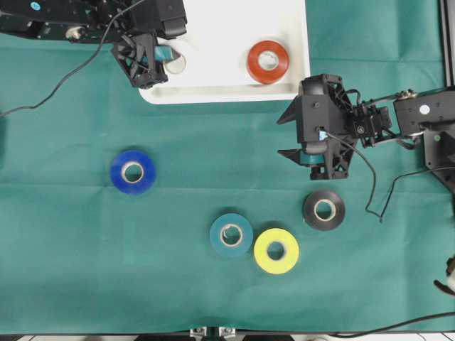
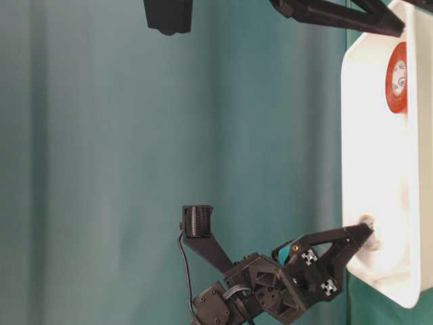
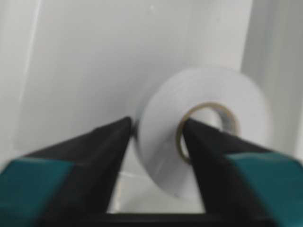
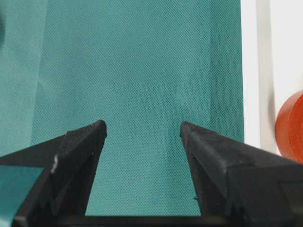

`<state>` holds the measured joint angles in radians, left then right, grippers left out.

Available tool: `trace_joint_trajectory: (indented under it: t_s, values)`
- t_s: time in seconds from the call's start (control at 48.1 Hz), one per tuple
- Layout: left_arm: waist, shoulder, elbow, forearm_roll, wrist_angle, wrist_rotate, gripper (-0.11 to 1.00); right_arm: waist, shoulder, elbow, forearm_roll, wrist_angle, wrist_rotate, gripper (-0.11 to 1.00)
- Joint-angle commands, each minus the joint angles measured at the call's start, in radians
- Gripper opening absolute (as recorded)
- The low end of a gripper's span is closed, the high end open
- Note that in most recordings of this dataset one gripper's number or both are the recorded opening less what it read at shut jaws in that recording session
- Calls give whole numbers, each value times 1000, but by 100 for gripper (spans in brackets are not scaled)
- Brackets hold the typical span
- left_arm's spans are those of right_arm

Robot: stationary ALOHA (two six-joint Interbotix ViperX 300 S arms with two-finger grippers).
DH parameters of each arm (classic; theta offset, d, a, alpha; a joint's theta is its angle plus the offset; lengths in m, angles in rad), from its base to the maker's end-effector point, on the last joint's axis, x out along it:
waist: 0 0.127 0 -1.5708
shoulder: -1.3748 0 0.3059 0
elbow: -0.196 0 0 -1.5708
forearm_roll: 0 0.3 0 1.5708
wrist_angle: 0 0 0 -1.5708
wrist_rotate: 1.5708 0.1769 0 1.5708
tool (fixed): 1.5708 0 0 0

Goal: Put the tape alternately from left to right into the white case.
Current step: 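Lift the white roll and place it in the tray's left side, then release the white roll and withdraw the left gripper beside the blue roll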

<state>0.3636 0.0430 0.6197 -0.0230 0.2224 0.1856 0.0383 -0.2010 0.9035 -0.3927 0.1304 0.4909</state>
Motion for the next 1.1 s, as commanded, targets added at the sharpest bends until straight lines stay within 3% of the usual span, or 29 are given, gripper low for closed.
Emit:
trace_joint_trajectory:
  t_s: [0.0, 0.166, 0.208, 0.645, 1.082]
  values:
    - [3, -15, -11, 2, -14, -3, 16, 3, -8, -21, 2, -9, 2, 72]
    - [3, -15, -9, 2, -14, -2, 65, 3, -8, -21, 2, -9, 2, 72]
    - [3, -15, -9, 2, -14, -2, 71, 3, -8, -21, 2, -8, 2, 72]
    - [-18, -60, 8, 2, -8, -6, 69, 3, -8, -20, 2, -8, 2, 72]
    - [-149, -178, 115, 0, -8, -12, 69, 3, -9, -21, 2, -8, 2, 72]
